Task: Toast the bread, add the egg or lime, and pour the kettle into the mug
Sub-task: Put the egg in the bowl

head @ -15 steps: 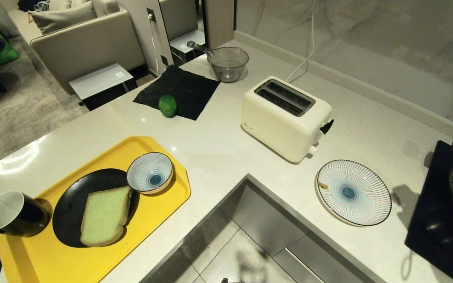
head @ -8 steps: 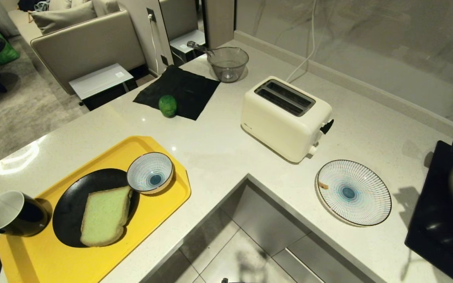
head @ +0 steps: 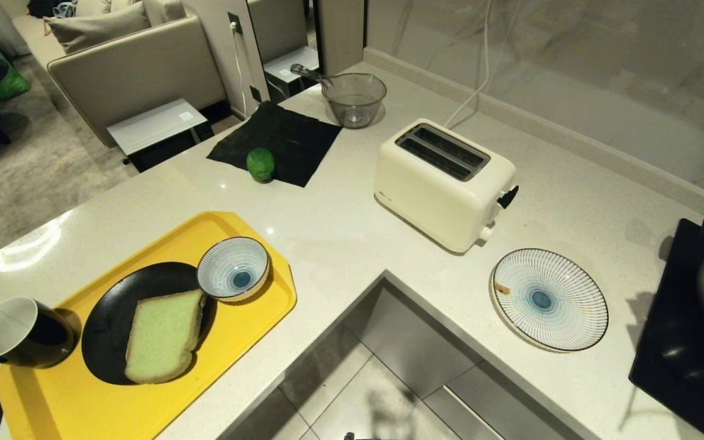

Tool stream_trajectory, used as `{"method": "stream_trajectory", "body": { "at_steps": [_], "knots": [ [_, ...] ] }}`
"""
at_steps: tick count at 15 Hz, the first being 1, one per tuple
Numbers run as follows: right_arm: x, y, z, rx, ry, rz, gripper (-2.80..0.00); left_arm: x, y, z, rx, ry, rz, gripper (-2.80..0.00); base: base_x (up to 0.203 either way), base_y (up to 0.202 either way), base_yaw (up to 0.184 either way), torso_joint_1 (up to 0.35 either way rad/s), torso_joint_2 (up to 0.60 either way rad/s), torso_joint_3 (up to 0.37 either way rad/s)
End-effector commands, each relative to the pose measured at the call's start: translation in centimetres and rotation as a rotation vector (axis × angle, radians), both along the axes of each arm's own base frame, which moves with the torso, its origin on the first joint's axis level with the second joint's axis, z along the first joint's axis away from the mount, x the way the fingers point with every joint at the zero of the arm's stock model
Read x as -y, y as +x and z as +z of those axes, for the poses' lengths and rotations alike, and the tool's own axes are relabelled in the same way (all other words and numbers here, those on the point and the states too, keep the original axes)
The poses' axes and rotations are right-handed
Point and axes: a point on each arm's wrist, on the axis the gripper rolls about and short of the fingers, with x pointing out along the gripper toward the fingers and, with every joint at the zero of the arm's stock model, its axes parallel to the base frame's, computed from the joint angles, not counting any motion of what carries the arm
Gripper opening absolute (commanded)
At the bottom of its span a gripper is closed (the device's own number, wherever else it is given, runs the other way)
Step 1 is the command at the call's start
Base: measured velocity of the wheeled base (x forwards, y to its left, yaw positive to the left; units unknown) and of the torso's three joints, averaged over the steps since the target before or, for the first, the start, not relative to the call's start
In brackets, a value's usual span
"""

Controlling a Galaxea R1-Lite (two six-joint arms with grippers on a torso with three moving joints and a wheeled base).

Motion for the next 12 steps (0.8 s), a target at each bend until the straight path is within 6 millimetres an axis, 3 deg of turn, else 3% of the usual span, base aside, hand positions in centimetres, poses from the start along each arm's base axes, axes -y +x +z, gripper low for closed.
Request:
{"method": "stream_trajectory", "body": {
  "at_steps": [1, 12],
  "knots": [
    [-0.12, -0.39, 0.2, 0.018, 0.001, -0.004, -2.8, 0.0, -0.01, 0.0, 0.001, 0.0, -0.002, -2.8, 0.0, 0.0, 0.0, 0.0, 0.0, 0.0],
    [-0.07, -0.73, -0.46, 0.002, -0.011, -0.061, -2.8, 0.0, -0.01, 0.0, 0.001, 0.0, 0.0, -2.8, 0.0, 0.0, 0.0, 0.0, 0.0, 0.0]
  ]
}}
